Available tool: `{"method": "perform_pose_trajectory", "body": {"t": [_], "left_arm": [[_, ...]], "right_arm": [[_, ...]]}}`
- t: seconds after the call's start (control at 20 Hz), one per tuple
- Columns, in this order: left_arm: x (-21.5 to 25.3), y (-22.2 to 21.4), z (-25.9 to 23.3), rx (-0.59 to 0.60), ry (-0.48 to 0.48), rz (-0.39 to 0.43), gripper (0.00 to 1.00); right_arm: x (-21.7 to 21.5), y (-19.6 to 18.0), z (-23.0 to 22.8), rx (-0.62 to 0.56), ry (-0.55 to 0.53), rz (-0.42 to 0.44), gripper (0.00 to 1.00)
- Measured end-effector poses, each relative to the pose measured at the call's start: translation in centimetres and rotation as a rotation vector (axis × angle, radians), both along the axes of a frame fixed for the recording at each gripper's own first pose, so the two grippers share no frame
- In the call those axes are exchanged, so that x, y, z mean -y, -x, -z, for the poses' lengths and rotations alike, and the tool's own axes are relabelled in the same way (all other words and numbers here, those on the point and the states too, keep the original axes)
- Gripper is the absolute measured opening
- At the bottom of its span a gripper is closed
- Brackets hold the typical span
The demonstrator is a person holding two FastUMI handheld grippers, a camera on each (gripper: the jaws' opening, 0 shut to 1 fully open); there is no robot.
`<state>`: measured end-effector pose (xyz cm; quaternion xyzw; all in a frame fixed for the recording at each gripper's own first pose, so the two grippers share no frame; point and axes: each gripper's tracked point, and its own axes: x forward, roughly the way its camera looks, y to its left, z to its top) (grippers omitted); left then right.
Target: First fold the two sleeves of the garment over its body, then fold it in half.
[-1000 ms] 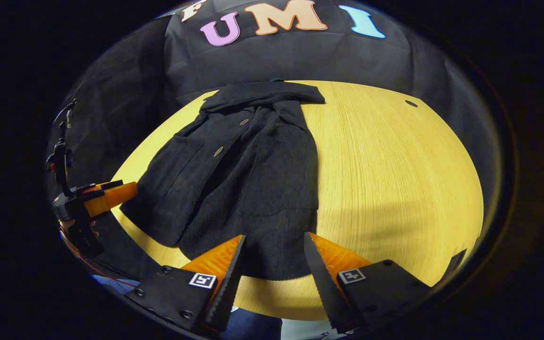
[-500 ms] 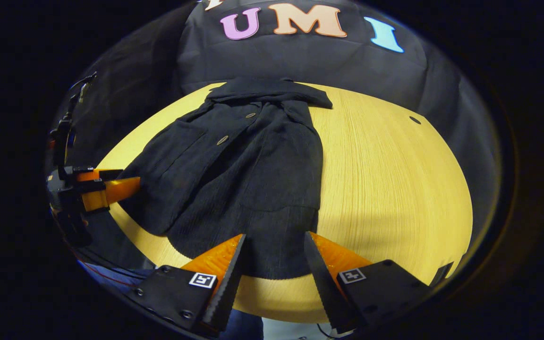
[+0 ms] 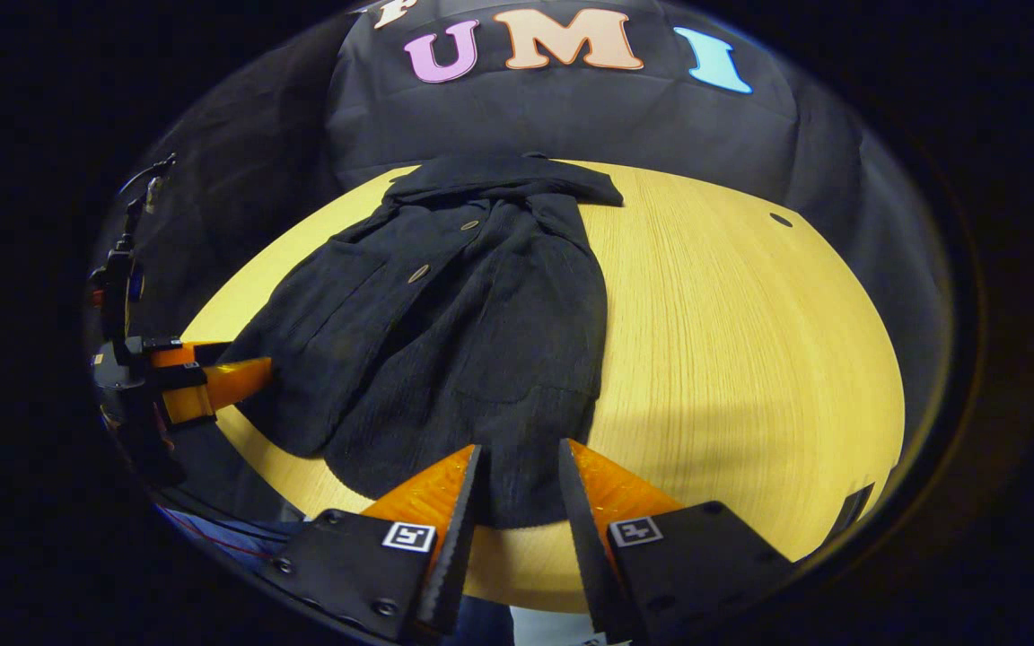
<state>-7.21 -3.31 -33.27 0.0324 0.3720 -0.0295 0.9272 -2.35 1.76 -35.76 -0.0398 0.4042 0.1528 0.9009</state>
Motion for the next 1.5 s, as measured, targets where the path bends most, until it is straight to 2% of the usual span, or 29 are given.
{"method": "perform_pose_trajectory", "body": {"t": [0.05,0.1,0.15,0.2,0.25,0.3,0.35,0.4,0.45,0.6,0.8,1.1,1.5], "left_arm": [[0.4,0.2,0.1,-0.004,-0.002,0.019,0.84],[0.7,0.2,0.0,-0.006,-0.005,0.039,0.8],[1.0,0.3,0.0,-0.01,-0.006,0.056,0.67],[1.3,0.1,0.1,-0.013,-0.008,0.066,0.6],[1.3,0.2,-0.1,-0.014,-0.005,0.074,0.48],[1.4,0.2,-0.3,-0.007,0.0,0.079,0.42],[1.8,0.1,-0.1,-0.002,0.002,0.083,0.31],[2.1,0.1,-0.2,0.001,0.005,0.092,0.24],[2.2,0.2,-0.1,0.001,0.006,0.093,0.15],[2.0,-0.2,-0.1,0.005,0.005,0.055,0.03],[2.0,-0.2,-0.3,-0.003,-0.046,0.063,0.0],[1.7,-1.4,-2.9,0.038,-0.063,0.071,0.0],[2.9,-6.7,-9.3,0.157,-0.015,0.08,0.0]], "right_arm": [[-0.4,0.2,0.0,-0.001,-0.006,-0.007,0.53],[-0.7,0.3,0.1,-0.001,-0.01,-0.009,0.4],[-0.8,0.4,0.1,-0.001,-0.013,-0.012,0.34],[-0.9,0.5,0.1,-0.002,-0.013,-0.014,0.29],[-1.0,0.5,0.1,-0.006,-0.018,-0.014,0.2],[-1.0,0.6,0.0,-0.01,-0.02,-0.008,0.18],[-1.2,0.7,0.0,-0.018,-0.025,-0.006,0.17],[-1.2,0.6,0.0,-0.017,-0.027,-0.01,0.11],[-1.1,0.7,0.0,-0.022,-0.027,-0.012,0.11],[-1.2,0.7,-0.2,-0.03,-0.036,-0.008,0.04],[-1.6,0.7,-0.4,-0.054,-0.082,0.026,0.02],[-3.0,0.4,-2.6,-0.053,-0.167,0.048,0.02],[-3.9,-4.1,-9.3,0.068,-0.197,0.009,0.02]]}}
